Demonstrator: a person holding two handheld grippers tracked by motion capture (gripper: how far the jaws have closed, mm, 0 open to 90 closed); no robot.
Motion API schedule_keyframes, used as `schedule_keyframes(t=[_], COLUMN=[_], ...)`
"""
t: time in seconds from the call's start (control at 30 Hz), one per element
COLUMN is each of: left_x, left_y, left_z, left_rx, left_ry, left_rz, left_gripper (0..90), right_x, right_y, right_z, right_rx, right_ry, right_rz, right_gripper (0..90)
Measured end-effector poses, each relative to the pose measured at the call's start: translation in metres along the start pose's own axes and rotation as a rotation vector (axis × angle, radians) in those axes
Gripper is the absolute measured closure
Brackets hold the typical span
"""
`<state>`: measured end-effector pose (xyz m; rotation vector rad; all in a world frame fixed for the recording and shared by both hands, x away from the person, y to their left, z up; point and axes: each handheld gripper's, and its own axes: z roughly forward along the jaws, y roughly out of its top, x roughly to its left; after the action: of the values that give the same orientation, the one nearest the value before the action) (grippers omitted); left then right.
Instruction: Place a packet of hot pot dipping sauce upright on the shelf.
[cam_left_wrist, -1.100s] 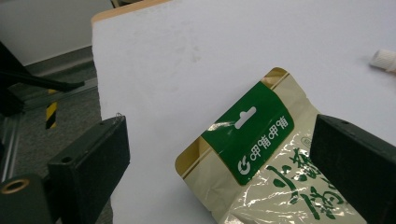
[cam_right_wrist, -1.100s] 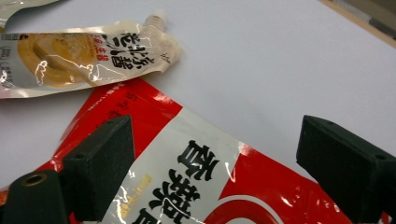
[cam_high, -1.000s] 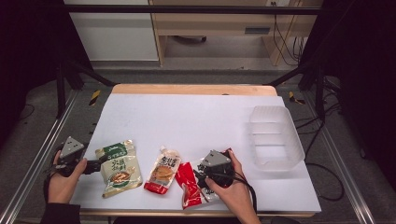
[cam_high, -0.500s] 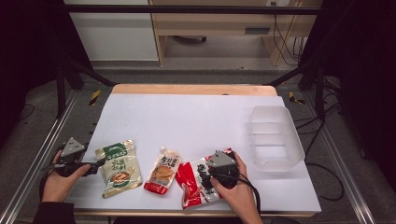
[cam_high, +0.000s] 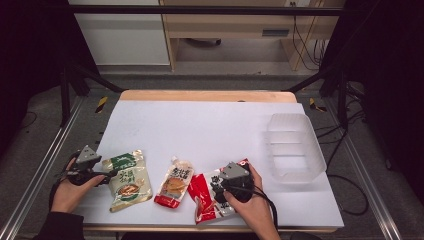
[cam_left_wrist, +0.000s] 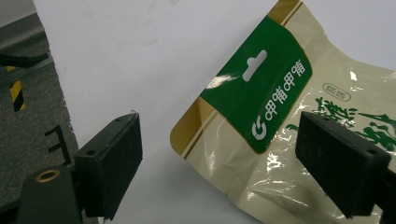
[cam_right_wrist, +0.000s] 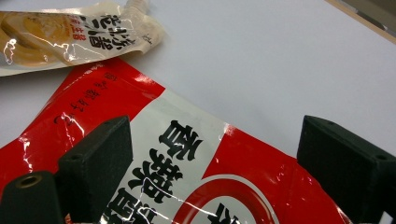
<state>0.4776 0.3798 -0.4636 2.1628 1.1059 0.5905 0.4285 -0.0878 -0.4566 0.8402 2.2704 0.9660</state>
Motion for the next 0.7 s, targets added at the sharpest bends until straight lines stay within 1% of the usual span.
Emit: schedule_keyframes(t=[0.13, 0.17, 0.27, 0.37, 0.4, 0.5, 0.53, 0.57, 0.6, 0.63, 0.67, 0.7], left_x=[-0.001, -0.002, -0.002, -0.004, -0.004, -0.003, -0.003, -0.003, -0.003, -0.004, -0.004, -0.005], left_y=[0.002, 0.002, 0.002, 0.002, 0.002, 0.001, 0.0, -0.001, -0.001, -0.002, -0.002, -0.003], left_z=[0.004, 0.005, 0.005, 0.003, 0.003, -0.002, -0.004, -0.007, -0.01, -0.013, -0.013, -0.016], left_rx=[0.003, 0.005, 0.008, 0.006, 0.006, -0.012, -0.018, -0.029, -0.036, -0.039, -0.039, -0.05], left_ry=[-0.013, -0.031, -0.03, -0.055, -0.055, -0.072, -0.075, -0.085, -0.095, -0.104, -0.104, -0.116], left_rz=[0.003, 0.009, 0.015, 0.019, 0.019, 0.007, 0.006, 0.009, 0.004, 0.008, 0.008, 0.005], left_gripper=[16.2, 18.2, 19.7, 21.6, 22.8, 25.5, 26.4, 29.5, 30.2, 31.5, 33.4, 33.4], right_x=[0.0, 0.0, 0.001, 0.001, 0.001, 0.0, 0.0, -0.001, -0.001, -0.001, -0.001, -0.001], right_y=[0.0, 0.0, 0.0, 0.0, 0.0, 0.0, 0.0, 0.0, 0.0, 0.0, 0.0, 0.0], right_z=[0.001, 0.001, 0.001, 0.002, 0.002, 0.002, 0.002, 0.002, 0.002, 0.002, 0.002, 0.002], right_rx=[0.005, 0.01, 0.009, 0.012, 0.012, 0.013, 0.012, 0.011, 0.012, 0.011, 0.011, 0.012], right_ry=[0.004, 0.006, 0.006, 0.008, 0.008, 0.009, 0.009, 0.008, 0.009, 0.009, 0.009, 0.009], right_rz=[0.001, 0.002, 0.002, 0.001, 0.001, 0.005, 0.003, 0.006, 0.007, 0.008, 0.008, 0.008], right_gripper=[10.7, 10.7, 10.7, 10.6, 10.6, 10.6, 10.6, 10.6, 10.6, 10.6, 10.6, 10.6])
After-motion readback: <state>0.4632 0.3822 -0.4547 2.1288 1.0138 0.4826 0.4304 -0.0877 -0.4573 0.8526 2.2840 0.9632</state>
